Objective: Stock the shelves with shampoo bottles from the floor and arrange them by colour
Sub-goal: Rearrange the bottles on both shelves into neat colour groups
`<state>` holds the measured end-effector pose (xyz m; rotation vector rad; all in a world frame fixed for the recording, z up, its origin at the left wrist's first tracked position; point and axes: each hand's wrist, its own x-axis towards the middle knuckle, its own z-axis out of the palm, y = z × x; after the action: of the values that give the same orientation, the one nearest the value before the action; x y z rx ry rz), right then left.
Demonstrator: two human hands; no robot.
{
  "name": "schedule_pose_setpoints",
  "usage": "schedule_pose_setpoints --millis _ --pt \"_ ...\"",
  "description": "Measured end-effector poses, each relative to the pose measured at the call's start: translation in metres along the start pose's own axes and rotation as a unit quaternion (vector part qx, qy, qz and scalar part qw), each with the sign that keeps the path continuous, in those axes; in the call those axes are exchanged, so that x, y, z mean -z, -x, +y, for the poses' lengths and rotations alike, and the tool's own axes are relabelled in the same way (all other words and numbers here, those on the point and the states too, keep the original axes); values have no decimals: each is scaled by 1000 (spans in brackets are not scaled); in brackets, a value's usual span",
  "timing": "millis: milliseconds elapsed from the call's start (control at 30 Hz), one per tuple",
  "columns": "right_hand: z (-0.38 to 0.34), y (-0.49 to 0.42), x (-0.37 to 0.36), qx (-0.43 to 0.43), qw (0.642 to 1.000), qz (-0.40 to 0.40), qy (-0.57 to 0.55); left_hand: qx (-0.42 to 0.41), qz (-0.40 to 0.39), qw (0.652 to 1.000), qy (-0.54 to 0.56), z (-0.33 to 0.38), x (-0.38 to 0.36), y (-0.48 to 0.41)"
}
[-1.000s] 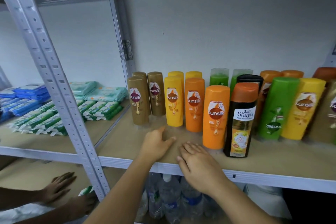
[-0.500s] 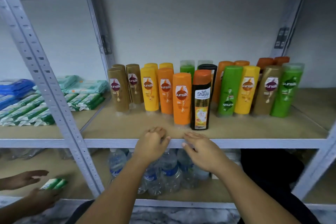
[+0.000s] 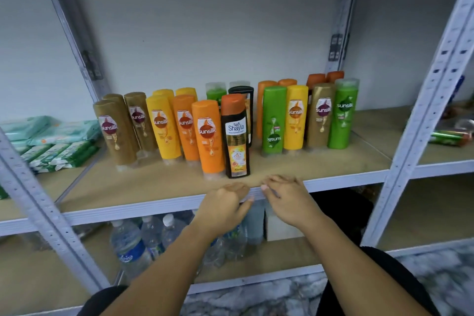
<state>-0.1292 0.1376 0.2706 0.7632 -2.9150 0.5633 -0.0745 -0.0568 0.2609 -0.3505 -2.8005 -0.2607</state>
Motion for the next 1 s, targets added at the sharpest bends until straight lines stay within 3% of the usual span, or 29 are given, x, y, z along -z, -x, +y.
schedule_pose_setpoints --millis 267,567,767,1000 --pt "69 -20 12 -60 995 75 -16 -58 -2 998 37 37 -29 -59" --pt "111 -48 31 -143 960 188 -148 -46 -88 992 75 66 -49 -147" --pt "136 -74 42 -208 901 283 -255 -25 -39 996 75 63 -67 -154" --pt "147 -99 43 -218 895 275 -274 -28 -10 996 90 62 -71 -152"
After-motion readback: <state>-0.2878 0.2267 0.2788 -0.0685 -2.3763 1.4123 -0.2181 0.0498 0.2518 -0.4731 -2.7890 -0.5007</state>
